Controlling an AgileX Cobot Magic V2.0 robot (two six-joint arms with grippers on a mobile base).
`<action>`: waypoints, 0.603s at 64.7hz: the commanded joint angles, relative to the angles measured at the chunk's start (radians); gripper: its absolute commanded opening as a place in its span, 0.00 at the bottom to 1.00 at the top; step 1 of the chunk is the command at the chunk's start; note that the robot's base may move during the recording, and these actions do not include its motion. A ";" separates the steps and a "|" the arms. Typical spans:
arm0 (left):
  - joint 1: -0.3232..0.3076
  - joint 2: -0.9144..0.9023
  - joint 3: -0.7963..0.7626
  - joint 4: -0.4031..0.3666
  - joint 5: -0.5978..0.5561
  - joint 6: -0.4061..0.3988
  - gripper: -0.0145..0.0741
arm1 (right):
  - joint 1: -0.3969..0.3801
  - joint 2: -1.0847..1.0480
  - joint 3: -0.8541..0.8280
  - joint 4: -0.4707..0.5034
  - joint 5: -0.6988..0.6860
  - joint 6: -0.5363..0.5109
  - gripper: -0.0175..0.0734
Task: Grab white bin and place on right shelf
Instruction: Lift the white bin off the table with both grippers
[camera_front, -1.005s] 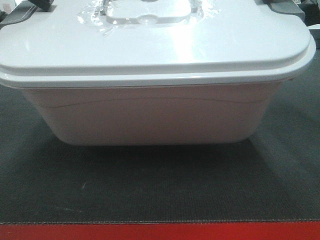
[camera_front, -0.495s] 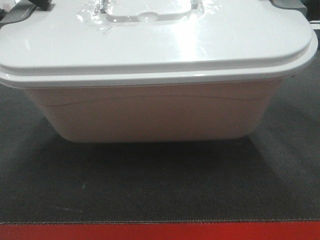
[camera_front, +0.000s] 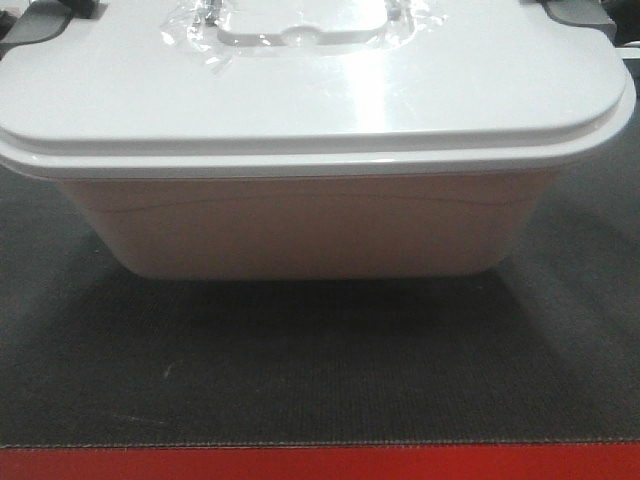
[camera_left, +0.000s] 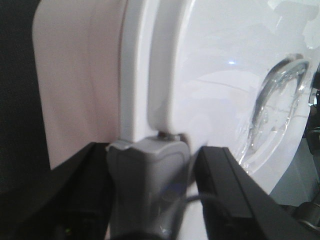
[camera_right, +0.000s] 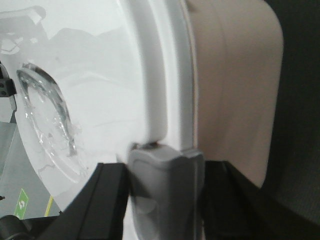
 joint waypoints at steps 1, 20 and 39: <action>-0.014 -0.070 -0.027 -0.125 0.138 0.014 0.37 | 0.009 -0.058 -0.028 0.170 0.163 -0.025 0.58; -0.014 -0.191 -0.027 -0.125 0.138 0.014 0.37 | 0.009 -0.138 -0.028 0.171 0.163 -0.052 0.58; -0.014 -0.303 -0.027 -0.125 0.138 0.014 0.37 | 0.009 -0.258 -0.028 0.197 0.163 -0.100 0.58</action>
